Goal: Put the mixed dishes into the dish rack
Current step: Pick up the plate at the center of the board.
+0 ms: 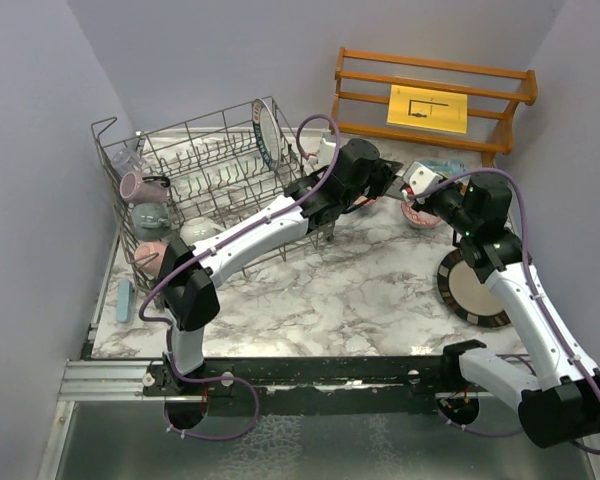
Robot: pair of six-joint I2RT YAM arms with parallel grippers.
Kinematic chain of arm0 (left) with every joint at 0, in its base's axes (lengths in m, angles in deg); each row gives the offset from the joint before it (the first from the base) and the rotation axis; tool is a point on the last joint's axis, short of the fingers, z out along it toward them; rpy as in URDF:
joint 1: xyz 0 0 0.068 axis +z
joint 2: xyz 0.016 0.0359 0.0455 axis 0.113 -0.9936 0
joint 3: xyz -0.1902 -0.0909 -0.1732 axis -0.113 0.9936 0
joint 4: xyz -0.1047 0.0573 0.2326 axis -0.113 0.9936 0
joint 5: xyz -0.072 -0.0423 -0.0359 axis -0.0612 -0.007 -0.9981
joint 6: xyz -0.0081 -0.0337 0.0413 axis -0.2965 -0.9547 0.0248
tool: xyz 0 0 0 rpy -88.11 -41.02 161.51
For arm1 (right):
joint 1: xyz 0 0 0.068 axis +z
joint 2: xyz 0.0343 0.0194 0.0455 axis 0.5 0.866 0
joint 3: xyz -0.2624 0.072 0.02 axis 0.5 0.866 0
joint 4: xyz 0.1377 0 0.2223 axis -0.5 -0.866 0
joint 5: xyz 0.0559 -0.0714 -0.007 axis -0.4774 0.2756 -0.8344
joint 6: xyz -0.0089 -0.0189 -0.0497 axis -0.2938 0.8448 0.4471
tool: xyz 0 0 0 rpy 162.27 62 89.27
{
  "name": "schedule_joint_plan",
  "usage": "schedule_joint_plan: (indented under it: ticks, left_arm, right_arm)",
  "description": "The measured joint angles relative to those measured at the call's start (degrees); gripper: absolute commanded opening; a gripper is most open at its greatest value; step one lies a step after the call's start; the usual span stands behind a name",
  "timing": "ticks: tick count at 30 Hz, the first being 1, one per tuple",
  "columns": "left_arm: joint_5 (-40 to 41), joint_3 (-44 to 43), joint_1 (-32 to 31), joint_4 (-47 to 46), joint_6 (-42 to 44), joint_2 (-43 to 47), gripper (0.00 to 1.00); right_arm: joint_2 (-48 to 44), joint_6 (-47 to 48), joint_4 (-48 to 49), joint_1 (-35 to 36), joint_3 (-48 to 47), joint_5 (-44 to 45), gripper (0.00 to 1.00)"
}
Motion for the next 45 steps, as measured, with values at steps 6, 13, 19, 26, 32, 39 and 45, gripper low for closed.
schedule_joint_plan:
  ticks: [6,13,19,26,32,39,45]
  left_arm:
    - [-3.1,2.9,0.4,-1.4,-4.6,1.4,0.00]
    - [-4.4,6.1,0.6,-3.8,-5.5,2.8,0.00]
    - [-4.8,12.5,0.5,-9.5,-3.8,6.3,0.00]
    - [-5.0,17.6,0.4,-14.8,-0.1,10.0,0.00]
    - [-5.0,21.0,0.4,-16.8,3.3,11.9,0.00]
    - [-5.0,26.6,0.6,-20.7,8.5,15.1,0.00]
    - [-5.4,33.4,1.1,-24.9,14.9,20.2,0.00]
  right_arm:
    - [-0.4,0.7,-0.8,0.0,0.0,-0.3,0.01]
    - [-0.4,1.1,-2.9,0.0,-0.5,-1.5,0.19]
    - [-0.5,1.0,-8.4,0.0,-3.4,-4.5,0.32]
    - [-1.1,0.0,-10.5,-0.1,-4.9,-5.9,0.69]
    - [-1.2,-2.7,-14.8,-0.2,-9.1,-8.5,1.00]
    - [-2.1,-5.1,-24.9,-0.2,-18.8,-18.3,1.00]
    - [-4.3,-7.5,-32.3,-0.4,-22.1,-28.7,1.00]
